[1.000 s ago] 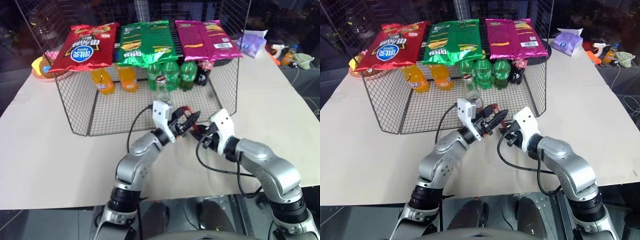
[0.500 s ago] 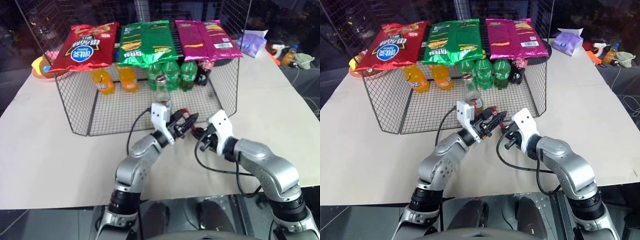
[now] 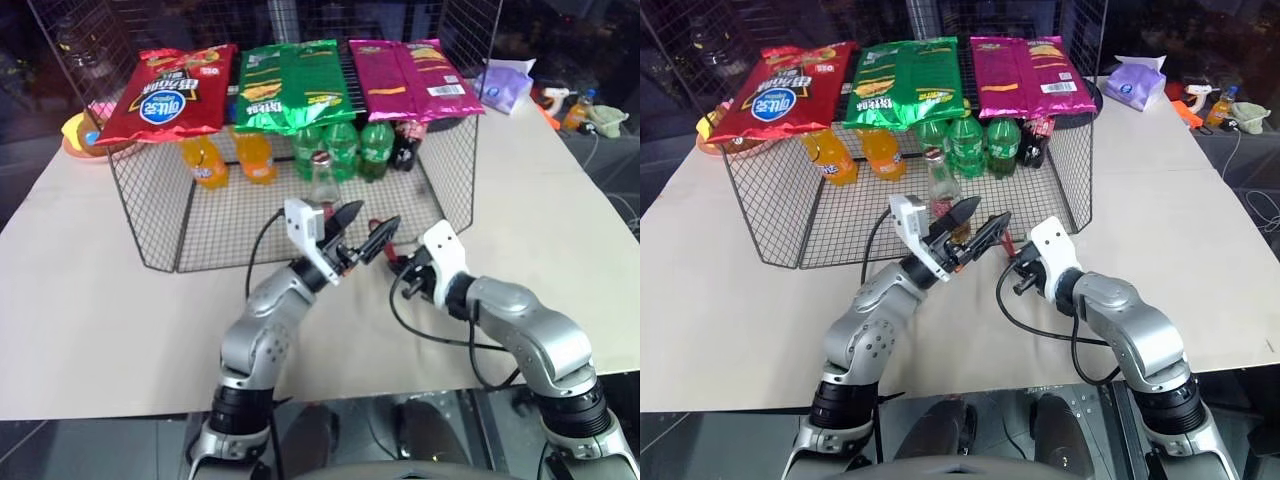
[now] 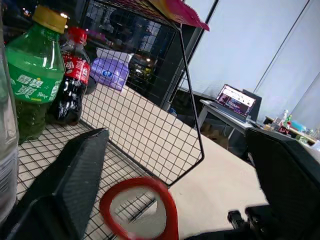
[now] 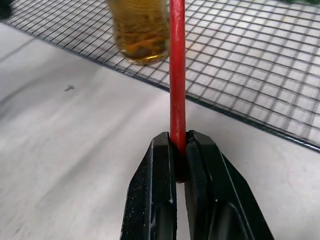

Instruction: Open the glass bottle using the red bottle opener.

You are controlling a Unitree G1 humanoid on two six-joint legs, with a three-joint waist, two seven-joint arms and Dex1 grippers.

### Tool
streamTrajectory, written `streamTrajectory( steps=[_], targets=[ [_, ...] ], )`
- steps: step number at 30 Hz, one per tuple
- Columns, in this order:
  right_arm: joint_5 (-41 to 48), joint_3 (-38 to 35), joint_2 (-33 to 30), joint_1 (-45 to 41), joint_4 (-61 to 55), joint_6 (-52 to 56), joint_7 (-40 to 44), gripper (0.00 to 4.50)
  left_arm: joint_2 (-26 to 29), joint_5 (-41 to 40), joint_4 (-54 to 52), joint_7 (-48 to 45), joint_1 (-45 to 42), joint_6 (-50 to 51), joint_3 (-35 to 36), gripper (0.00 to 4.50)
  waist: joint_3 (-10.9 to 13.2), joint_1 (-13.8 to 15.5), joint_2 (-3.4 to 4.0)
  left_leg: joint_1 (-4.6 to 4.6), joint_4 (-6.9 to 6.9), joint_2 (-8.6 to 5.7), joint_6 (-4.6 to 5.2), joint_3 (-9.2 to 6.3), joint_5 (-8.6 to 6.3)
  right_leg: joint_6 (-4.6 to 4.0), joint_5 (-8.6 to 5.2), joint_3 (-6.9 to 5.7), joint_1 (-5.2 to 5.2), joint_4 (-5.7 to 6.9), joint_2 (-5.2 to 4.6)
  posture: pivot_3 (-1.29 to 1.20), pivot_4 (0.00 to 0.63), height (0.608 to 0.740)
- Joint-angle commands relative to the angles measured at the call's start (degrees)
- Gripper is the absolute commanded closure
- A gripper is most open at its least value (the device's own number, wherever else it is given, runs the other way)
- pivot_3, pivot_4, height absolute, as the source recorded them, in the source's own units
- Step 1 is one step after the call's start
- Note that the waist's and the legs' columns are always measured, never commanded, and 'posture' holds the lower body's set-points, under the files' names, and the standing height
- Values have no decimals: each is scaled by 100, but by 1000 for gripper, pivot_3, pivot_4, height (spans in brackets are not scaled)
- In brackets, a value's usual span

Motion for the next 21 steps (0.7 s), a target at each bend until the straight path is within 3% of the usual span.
streamTrajectory(
  steps=[1, 10, 18, 21],
  targets=[
    [-35, -564, -59, 33, 19, -235, -119, 4500, 331, -200, -790, -54, 349, 142, 140, 65, 0, 0, 0, -5, 0, 0, 0, 0, 0, 0, 0, 0, -5, 1, 0, 0, 150, 740],
    [-115, -1012, -388, 51, 396, -564, 7, 4500, 1099, 189, -1393, 413, 973, 174, 636, 65, 1, 13, 3, -8, -1, 2, 0, 1, 0, 0, 0, -1, -8, 1, 2, 0, 150, 740],
    [-205, -854, -330, 12, 527, -752, 50, 4500, 1062, 1869, -347, 923, 335, -1031, 291, 65, 1, 16, 2, -8, -1, 1, 0, 4, 0, 0, 0, 0, -8, 1, 2, 0, 150, 740],
    [-263, -774, -345, -22, 532, -785, 43, 4500, 797, 2050, 296, 1105, 24, -1324, 274, 65, 1, 16, 2, -9, -1, 0, 0, 6, 0, 0, 0, 2, -9, 0, 1, 0, 150, 740]
  ],
)
